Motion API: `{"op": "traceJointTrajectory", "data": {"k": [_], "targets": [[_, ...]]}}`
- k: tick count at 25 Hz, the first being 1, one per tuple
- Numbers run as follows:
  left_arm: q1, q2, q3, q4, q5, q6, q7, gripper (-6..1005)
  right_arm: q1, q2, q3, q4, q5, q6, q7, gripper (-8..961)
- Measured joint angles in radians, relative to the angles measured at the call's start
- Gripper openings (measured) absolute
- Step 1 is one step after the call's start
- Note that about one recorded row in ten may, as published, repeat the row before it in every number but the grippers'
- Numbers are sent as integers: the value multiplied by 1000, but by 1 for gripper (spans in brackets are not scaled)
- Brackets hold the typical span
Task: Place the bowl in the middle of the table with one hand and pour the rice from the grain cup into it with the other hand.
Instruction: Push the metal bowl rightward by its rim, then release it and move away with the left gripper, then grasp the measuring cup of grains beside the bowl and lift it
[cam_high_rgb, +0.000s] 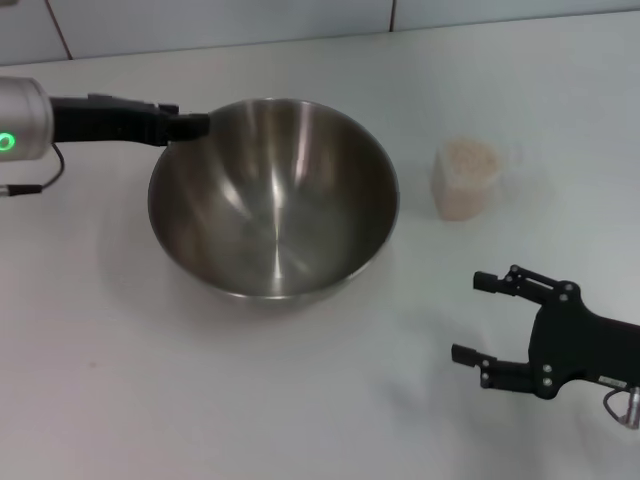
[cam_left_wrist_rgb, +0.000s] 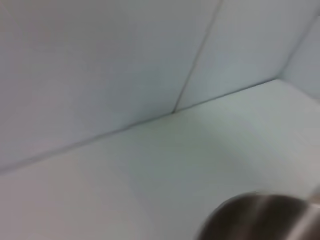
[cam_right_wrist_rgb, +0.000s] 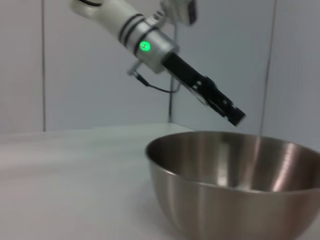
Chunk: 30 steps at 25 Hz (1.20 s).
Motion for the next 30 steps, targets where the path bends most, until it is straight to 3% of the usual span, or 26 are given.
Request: {"op": "traceJointTrajectory", "data": {"k": [1, 2, 3, 5, 6, 7, 8, 12, 14, 22, 30], "targets": [[26, 0, 3, 38, -32, 23, 39, 371, -2, 0, 15, 3, 0, 0, 0, 833], [95, 0, 13, 113, -125, 62, 141, 415, -9, -1, 60, 19, 0, 0, 0, 833], [95, 0, 13, 113, -125, 62, 141, 464, -9, -1, 60, 19, 0, 0, 0, 833], [193, 3, 31, 179, -273, 105, 297, 561, -22, -2, 159, 48, 0, 0, -18, 833], [234, 5, 40, 200, -325, 124, 361, 609, -22, -2, 159, 48, 0, 0, -18, 833], [268, 7, 45, 216, -360, 145, 418, 658, -29, -2, 254, 84, 0, 6, -55, 832], [302, 8, 51, 231, -388, 174, 472, 683, -29, -2, 254, 84, 0, 6, -55, 832], [394, 9, 52, 246, -392, 268, 630, 785, -29, 0, 472, 155, 1, 88, -91, 832], [427, 9, 50, 236, -392, 286, 671, 789, -25, 0, 502, 164, 0, 118, -91, 832], [444, 9, 28, 186, -334, 279, 678, 805, 58, 1, 590, 213, 1, 334, -91, 832], [439, 5, 35, 185, -318, 264, 661, 810, 124, 2, 611, 233, 0, 431, -93, 833]]}}
